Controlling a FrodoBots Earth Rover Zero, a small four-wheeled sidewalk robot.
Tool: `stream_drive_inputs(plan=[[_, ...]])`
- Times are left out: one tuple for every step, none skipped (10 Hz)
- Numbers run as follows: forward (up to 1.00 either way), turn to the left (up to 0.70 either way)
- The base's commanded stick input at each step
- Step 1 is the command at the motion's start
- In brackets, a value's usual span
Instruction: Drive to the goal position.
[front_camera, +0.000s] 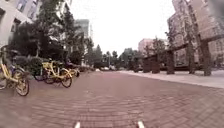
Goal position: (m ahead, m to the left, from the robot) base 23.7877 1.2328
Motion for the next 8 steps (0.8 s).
stream_drive_inputs(plan=[[0.70, 0.00], [0.70, 0.00], [0.70, 0.00], [0.70, 0.00], [0.70, 0.00], [0.70, 0.00], [0.70, 0.00], [0.70, 0.00]])
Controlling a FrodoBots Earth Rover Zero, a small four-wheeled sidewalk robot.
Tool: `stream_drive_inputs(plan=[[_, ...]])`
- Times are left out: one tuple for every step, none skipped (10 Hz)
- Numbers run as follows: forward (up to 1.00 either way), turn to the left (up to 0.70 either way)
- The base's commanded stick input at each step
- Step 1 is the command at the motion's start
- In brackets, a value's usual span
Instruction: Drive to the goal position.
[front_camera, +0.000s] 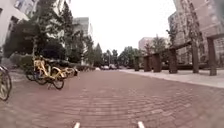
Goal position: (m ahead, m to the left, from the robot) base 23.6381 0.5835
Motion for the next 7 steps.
stream_drive_inputs(plan=[[0.70, 0.00], [0.70, 0.00], [0.70, 0.00], [0.70, 0.00], [0.70, 0.00], [0.70, 0.00], [0.70, 0.00]])
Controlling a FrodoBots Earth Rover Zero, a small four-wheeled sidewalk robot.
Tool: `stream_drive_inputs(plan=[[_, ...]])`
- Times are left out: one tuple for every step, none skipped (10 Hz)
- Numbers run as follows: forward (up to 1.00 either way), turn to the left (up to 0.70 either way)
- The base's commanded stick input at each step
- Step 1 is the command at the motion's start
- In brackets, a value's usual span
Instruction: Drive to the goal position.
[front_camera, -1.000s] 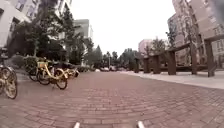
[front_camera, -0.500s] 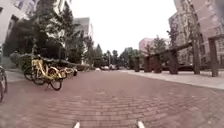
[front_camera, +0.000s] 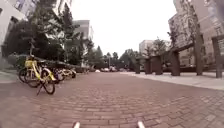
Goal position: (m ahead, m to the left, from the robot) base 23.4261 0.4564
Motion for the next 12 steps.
stream_drive_inputs(plan=[[0.70, 0.00], [0.70, 0.00], [0.70, 0.00], [0.70, 0.00], [0.70, 0.00], [0.70, 0.00], [0.70, 0.00], [0.70, 0.00], [0.70, 0.00], [0.70, 0.00], [0.70, 0.00], [0.70, 0.00]])
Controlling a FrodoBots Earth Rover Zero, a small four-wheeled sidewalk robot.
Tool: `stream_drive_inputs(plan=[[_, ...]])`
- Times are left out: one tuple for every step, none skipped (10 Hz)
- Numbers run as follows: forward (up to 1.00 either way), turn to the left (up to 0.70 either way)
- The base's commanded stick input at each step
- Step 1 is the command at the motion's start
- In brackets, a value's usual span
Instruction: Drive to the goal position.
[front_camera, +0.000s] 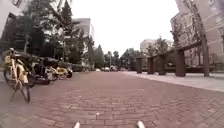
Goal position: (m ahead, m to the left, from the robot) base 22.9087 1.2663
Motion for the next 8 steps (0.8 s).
stream_drive_inputs(plan=[[0.70, 0.00], [0.70, 0.00], [0.70, 0.00], [0.70, 0.00], [0.70, 0.00], [0.70, 0.00], [0.70, 0.00], [0.70, 0.00]])
